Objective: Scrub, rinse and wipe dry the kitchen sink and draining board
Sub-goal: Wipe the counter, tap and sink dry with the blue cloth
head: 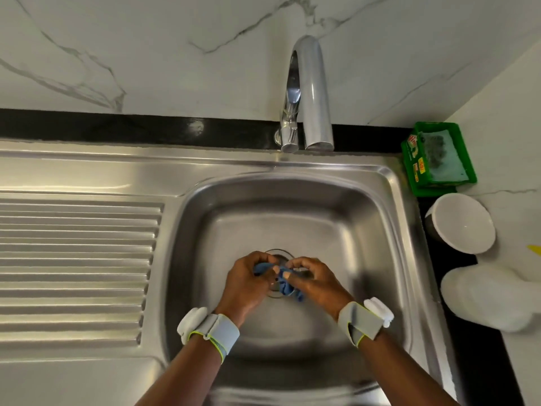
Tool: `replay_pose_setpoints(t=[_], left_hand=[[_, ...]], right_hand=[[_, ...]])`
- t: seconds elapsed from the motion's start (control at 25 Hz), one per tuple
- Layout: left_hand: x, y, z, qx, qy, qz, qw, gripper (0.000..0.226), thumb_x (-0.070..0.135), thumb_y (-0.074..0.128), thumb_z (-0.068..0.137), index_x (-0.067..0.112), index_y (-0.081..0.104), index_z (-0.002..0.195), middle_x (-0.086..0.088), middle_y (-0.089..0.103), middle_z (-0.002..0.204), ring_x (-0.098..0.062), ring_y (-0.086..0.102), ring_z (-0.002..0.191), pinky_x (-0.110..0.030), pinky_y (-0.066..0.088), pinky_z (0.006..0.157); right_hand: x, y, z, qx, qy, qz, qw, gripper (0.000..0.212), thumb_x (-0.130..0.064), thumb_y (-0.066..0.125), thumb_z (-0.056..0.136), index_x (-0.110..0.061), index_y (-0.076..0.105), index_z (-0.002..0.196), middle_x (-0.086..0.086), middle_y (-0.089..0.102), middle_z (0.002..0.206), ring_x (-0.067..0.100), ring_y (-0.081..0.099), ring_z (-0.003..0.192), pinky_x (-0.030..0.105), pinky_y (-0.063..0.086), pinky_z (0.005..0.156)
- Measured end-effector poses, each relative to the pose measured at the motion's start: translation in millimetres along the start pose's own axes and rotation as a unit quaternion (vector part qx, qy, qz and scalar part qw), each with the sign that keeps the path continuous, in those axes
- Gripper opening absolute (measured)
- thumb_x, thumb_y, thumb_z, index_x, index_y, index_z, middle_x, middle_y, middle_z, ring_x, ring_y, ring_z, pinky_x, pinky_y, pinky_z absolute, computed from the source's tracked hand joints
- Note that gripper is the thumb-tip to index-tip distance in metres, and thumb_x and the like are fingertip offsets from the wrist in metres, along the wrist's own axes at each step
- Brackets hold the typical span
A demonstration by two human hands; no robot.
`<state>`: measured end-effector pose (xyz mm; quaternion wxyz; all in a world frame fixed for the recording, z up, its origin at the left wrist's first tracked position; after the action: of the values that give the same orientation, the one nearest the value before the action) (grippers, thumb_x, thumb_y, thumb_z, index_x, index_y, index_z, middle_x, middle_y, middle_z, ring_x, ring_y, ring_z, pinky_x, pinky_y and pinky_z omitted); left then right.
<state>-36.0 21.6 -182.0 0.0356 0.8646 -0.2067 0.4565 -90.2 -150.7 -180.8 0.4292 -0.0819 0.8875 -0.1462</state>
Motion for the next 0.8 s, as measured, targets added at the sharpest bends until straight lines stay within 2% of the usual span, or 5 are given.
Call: replay_pose_setpoints(t=[0.12,0.24,0.52,0.72,0.8], left_hand=[[21,-3,-13,-0.047,-0.006,-0.072,0.996,0.021,-0.008,0.066,0.094,0.012,0.075,0.096,-0.006,0.069,0.07,-0.018,0.061,0.059,-0.027,0.055,0.057],[38,-12,-21,-0.063,0.028,-0.109,0.992,0.026,-0.013,0.071,0.087,0.009,0.073,0.101,-0.015,0.068,0.078,-0.024,0.063,0.064,-0.031,0.057,0.06],[68,-32,-30,-0.048,0.164,0.056,0.984,0.011,0.033,0.08,0.079,0.024,0.081,0.086,0.0,0.079,0.089,-0.025,0.076,0.088,-0.043,0.061,0.086],[83,-31,-36,-0.075,0.202,0.029,0.976,0.02,0.01,0.067,0.099,0.026,0.08,0.099,0.006,0.079,0.095,-0.01,0.074,0.09,-0.03,0.058,0.081],[81,-29,-35,-0.075,0.2,0.003,0.977,0.026,0.008,0.063,0.101,0.028,0.08,0.105,0.005,0.079,0.1,-0.018,0.076,0.098,-0.041,0.062,0.087]], right_hand=[[-16,0,-18,-0.008,-0.07,0.026,0.997,0.02,-0.018,0.073,0.09,-0.02,0.072,0.109,-0.003,0.071,0.108,0.012,0.068,0.101,0.025,0.054,0.09],[-43,4,-35,-0.02,-0.081,0.128,0.988,0.029,-0.021,0.078,0.087,-0.017,0.069,0.114,0.005,0.075,0.104,0.019,0.072,0.099,0.031,0.059,0.087],[-72,-3,-52,0.04,-0.136,0.097,0.985,0.007,-0.017,0.074,0.09,-0.014,0.071,0.095,0.002,0.075,0.086,0.015,0.072,0.082,0.032,0.059,0.079],[-81,-7,-59,0.0,-0.099,0.132,0.986,0.031,-0.022,0.081,0.083,-0.021,0.062,0.107,0.014,0.073,0.089,0.022,0.073,0.081,0.029,0.059,0.072],[-83,-6,-62,0.016,-0.11,0.112,0.988,0.028,-0.027,0.081,0.083,-0.02,0.066,0.105,0.009,0.074,0.087,0.024,0.074,0.082,0.031,0.06,0.073]])
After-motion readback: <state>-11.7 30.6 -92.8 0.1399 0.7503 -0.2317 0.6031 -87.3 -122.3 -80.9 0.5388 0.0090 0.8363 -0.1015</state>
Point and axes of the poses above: each hand's wrist, its own z-axis towards the middle knuckle, its own y-axis out of the palm, x = y × z, the point moved 3 cm from there along z, towards the middle knuckle
